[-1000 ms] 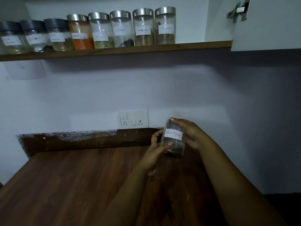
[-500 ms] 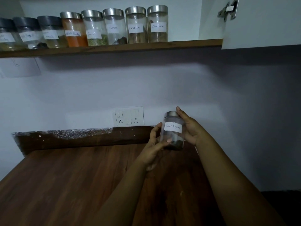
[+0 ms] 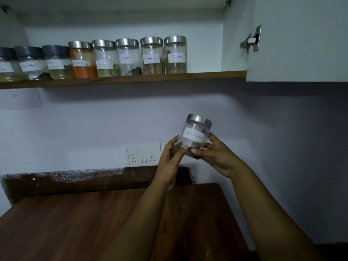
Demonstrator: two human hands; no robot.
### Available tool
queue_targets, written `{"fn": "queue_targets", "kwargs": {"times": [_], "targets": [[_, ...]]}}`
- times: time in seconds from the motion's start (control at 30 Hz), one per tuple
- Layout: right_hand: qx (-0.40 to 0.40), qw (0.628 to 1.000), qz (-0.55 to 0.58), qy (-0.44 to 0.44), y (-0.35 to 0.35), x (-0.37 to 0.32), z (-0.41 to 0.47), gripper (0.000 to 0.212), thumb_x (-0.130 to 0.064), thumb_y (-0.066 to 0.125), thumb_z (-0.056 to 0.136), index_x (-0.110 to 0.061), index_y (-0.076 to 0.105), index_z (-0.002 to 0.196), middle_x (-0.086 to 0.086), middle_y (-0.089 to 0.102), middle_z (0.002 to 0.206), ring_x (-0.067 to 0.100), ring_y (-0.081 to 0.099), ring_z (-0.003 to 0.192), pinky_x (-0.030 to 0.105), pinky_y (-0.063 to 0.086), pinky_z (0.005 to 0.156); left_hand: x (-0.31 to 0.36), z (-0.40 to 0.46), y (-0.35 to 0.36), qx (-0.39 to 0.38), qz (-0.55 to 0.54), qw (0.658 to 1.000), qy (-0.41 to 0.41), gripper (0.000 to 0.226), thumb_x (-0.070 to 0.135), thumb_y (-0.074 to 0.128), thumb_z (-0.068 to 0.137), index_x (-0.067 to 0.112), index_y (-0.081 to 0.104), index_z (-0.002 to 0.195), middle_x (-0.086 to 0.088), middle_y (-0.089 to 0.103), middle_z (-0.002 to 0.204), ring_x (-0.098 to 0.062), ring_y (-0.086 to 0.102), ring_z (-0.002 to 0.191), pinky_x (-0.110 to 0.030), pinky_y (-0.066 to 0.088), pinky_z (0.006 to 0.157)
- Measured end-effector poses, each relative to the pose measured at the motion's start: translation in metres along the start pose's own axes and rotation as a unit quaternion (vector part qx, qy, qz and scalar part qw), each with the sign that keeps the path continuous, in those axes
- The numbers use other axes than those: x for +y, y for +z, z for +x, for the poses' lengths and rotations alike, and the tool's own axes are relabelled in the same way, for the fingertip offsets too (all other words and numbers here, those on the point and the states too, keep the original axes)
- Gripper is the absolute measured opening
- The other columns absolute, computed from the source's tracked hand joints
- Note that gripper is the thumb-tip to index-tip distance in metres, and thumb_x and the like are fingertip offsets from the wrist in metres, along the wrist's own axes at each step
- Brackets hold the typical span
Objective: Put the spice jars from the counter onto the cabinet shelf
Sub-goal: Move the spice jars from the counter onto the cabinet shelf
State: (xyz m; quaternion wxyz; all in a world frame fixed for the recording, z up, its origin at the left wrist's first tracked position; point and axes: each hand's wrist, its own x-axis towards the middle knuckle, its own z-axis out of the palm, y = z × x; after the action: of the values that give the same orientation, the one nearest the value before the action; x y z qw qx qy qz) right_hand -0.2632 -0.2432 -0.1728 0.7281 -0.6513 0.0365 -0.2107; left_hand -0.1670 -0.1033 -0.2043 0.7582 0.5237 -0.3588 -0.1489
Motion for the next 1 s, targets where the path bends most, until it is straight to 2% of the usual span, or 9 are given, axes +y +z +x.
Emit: {"fn": "queue_targets", "kwargs": {"times": [0.2,0.33,0.43,0.53,0.67,0.77,0.83,0.9,1.0], "targets": [[0.003,0.987,-0.079,-0.139,-0.005,-0.089,0.017,0.103,-0.010,0.083,0.062,-0.034,0.033,0.148,0.005,0.056,0.128,0.015,0.066,0.110,0.026,0.056,0.083,0.069,0.047,0.020,-0.020,0.062,0.991,0.113,0.058,0.038,0.075,0.080,0.040,0.051,0.133,0.011,0.058,0.130,0.001,0.057,0.115,-0.014,0.051,0.083],[-0.024,0.971,-0.107,-0.211,-0.001,-0.143,0.033,0.106,-0.012,0.084,0.064,-0.040,0.028,0.149,0.002,0.055,0.136,0.018,0.061,0.119,0.039,0.054,0.093,0.113,0.080,0.038,-0.015,0.072,0.978,0.194,0.063,0.028,0.080,0.077,0.030,0.051,0.133,0.012,0.063,0.125,0.000,0.059,0.115,-0.023,0.051,0.095],[0.009,0.966,-0.134,-0.222,0.000,-0.177,0.049,0.105,-0.012,0.083,0.064,-0.038,0.027,0.149,0.008,0.054,0.133,0.018,0.065,0.113,0.035,0.056,0.090,0.139,0.103,0.051,0.003,0.117,0.967,0.225,0.065,0.033,0.078,0.079,0.026,0.050,0.136,0.014,0.061,0.124,0.004,0.056,0.114,-0.023,0.049,0.097],[0.045,0.958,-0.181,-0.218,-0.004,-0.202,0.069,0.104,-0.017,0.085,0.065,-0.036,0.027,0.149,0.007,0.054,0.131,0.016,0.067,0.107,0.035,0.054,0.093,0.163,0.125,0.057,0.004,0.194,0.947,0.254,0.067,0.038,0.073,0.083,0.025,0.044,0.142,0.005,0.056,0.133,-0.007,0.052,0.121,-0.028,0.047,0.097],[0.054,0.960,-0.201,-0.187,-0.014,-0.228,0.099,0.094,-0.011,0.081,0.074,-0.032,0.028,0.148,0.009,0.056,0.128,0.023,0.060,0.117,0.036,0.049,0.100,0.183,0.152,0.047,0.044,0.442,0.854,0.272,0.063,0.054,0.056,0.089,0.030,0.038,0.144,-0.003,0.040,0.145,-0.024,0.037,0.134,-0.048,0.036,0.108],[0.093,0.946,-0.276,-0.141,-0.021,-0.238,0.119,0.097,-0.007,0.081,0.075,-0.027,0.024,0.151,0.008,0.055,0.124,0.022,0.059,0.110,0.043,0.046,0.104,0.180,0.160,0.027,0.174,0.482,0.786,0.345,0.037,0.039,0.056,0.091,0.018,0.054,0.122,-0.006,0.048,0.124,-0.027,0.046,0.116,-0.047,0.039,0.100],[0.096,0.951,-0.275,-0.103,-0.023,-0.238,0.131,0.094,0.002,0.076,0.078,-0.020,0.022,0.151,0.013,0.059,0.118,0.018,0.069,0.091,0.036,0.057,0.089,0.172,0.167,0.013,0.241,0.474,0.757,0.380,0.022,0.029,0.056,0.090,0.011,0.058,0.103,-0.007,0.055,0.104,-0.027,0.053,0.098,-0.042,0.044,0.088],[0.096,0.959,-0.256,-0.069,-0.021,-0.236,0.140,0.089,0.008,0.072,0.080,-0.015,0.021,0.150,0.011,0.064,0.101,0.014,0.072,0.072,0.023,0.059,0.061,0.156,0.172,0.003,0.253,0.521,0.731,0.361,0.027,0.037,0.055,0.090,0.010,0.058,0.091,-0.006,0.056,0.093,-0.025,0.054,0.090,-0.041,0.045,0.083],[0.096,0.959,-0.262,-0.039,-0.021,-0.236,0.158,0.092,0.010,0.071,0.078,-0.016,0.020,0.150,0.006,0.063,0.095,0.013,0.067,0.080,0.023,0.056,0.070,0.129,0.182,-0.010,0.242,0.595,0.665,0.380,0.038,0.048,0.050,0.091,0.011,0.054,0.090,-0.005,0.053,0.090,-0.024,0.051,0.089,-0.041,0.044,0.087]]}}
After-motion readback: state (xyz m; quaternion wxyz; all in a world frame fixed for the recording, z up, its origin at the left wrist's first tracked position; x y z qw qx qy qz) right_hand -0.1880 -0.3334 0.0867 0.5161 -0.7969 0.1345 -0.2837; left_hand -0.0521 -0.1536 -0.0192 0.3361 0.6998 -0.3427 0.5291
